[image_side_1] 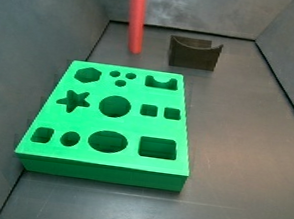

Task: Pick up the oval object. Move up. Move to above the board. Insert the oval object.
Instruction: Pick up the oval object.

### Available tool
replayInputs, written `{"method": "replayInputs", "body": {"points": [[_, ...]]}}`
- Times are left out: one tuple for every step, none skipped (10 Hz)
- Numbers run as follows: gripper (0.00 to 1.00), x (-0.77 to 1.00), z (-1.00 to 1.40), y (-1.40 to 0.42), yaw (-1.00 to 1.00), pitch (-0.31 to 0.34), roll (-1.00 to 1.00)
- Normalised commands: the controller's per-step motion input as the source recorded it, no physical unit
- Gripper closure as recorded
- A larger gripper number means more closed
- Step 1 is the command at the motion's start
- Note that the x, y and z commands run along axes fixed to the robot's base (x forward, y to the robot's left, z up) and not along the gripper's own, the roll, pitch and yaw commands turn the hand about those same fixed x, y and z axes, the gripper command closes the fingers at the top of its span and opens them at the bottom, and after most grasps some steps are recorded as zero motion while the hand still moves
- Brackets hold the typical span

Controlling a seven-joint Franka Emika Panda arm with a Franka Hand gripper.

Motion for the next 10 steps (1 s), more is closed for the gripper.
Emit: {"method": "replayInputs", "body": {"points": [[0.00, 0.00, 0.00, -0.03, 0.00, -0.019, 0.00], [0.00, -0.31, -0.06, -0.04, -0.05, -0.031, 0.03], [0.00, -0.05, -0.15, -0.01, 0.00, 0.000, 0.00], [0.00, 0.00, -0.11, 0.00, 0.00, 0.000, 0.00], [0.00, -0.01, -0.08, 0.00, 0.00, 0.000, 0.00], [0.00, -0.10, -0.07, 0.00, 0.00, 0.000, 0.00], [0.00, -0.14, -0.06, 0.00, 0.00, -0.036, 0.00], [0.00, -0.17, -0.05, -0.02, 0.00, -0.027, 0.00], [0.00, -0.20, -0.01, -0.02, 0.00, -0.021, 0.00], [0.00, -0.22, -0.01, -0.01, 0.00, -0.010, 0.00]]}}
